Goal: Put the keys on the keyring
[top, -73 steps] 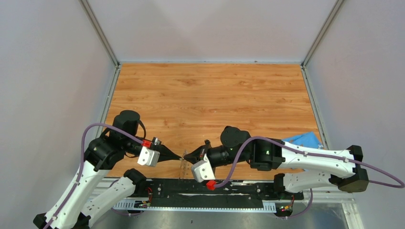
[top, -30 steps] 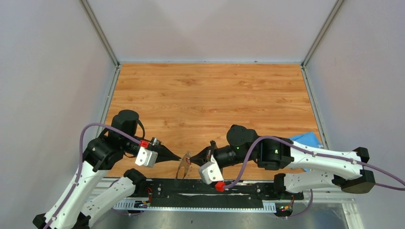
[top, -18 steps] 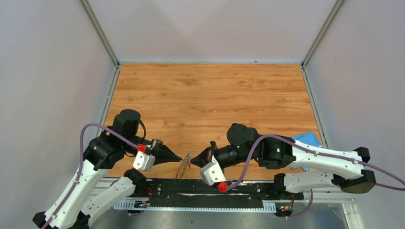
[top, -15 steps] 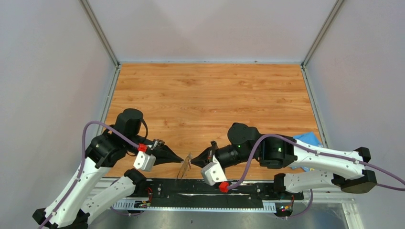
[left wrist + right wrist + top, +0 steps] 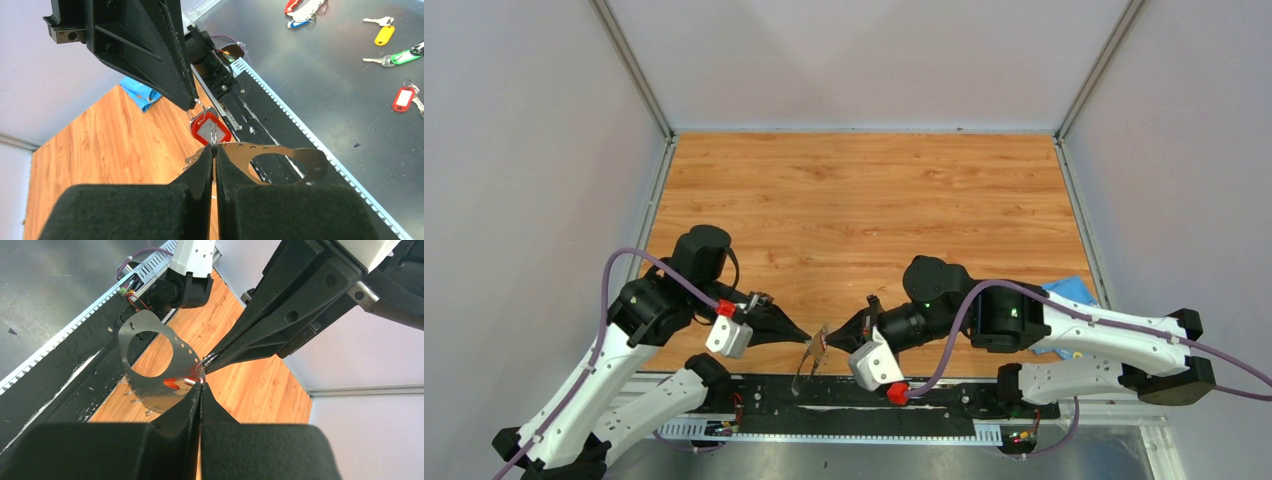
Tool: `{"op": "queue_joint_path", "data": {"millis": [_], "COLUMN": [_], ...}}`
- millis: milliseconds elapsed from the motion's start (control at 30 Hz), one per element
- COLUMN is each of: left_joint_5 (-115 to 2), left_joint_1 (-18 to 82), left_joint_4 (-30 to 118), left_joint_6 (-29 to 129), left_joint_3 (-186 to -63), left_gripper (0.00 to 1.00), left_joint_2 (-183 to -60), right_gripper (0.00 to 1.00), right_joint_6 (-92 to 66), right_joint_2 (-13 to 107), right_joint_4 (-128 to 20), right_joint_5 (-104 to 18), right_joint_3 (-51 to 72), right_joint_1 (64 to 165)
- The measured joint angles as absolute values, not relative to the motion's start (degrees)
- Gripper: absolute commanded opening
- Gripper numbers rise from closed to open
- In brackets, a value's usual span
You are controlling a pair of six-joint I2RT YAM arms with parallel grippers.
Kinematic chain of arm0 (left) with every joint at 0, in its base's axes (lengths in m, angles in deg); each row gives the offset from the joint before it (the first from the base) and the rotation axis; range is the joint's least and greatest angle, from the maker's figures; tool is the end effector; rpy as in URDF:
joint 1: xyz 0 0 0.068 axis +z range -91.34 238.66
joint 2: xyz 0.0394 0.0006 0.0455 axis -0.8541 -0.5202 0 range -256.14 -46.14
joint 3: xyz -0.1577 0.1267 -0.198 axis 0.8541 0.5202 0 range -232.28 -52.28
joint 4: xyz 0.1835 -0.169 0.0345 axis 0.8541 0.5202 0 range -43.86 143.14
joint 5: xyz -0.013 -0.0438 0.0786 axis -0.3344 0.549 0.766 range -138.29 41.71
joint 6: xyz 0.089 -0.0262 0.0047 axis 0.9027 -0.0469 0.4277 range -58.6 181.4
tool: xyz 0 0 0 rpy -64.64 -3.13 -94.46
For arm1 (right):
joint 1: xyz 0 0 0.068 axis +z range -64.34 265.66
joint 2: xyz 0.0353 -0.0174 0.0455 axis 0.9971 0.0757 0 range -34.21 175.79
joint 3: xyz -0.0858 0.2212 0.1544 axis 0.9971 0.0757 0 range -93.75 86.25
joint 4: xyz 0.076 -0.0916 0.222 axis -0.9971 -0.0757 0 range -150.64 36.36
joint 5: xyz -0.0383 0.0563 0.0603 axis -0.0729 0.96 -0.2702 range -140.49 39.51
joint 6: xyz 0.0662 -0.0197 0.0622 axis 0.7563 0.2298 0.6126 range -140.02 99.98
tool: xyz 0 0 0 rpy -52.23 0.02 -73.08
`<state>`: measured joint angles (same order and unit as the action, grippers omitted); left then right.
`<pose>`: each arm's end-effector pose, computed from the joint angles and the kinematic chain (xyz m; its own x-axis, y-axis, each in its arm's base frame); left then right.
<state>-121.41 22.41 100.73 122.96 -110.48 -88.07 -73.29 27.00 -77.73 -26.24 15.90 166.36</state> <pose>0.0345 -0.1243 0.3593 0.4453 -0.0098 -0.8953 0.8098 -0.4222 0.4074 0.0074 0.2574 0.4119 0.7476 0.0435 -0.6627 -0.6098 -0.3503 -0.7110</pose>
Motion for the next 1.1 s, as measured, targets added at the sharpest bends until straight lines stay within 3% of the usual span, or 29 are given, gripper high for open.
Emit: {"op": "queue_joint_path", "data": {"millis": [1100], "left_joint_5": [-121.4], "left_joint_1": [22.1], "left_joint_4": [100.7], "left_joint_6": [123.8], "left_joint_3": [-110.5], "left_gripper": [0.00], "left_joint_2": [-88.2], "right_gripper": [0.00], "right_joint_6": [-73.4], "right_joint_2": [29.9], "right_joint_4": [-77.7], "right_joint_5": [-25.5], "right_joint_3": [13.7], "right_joint_1": [166.4]}}
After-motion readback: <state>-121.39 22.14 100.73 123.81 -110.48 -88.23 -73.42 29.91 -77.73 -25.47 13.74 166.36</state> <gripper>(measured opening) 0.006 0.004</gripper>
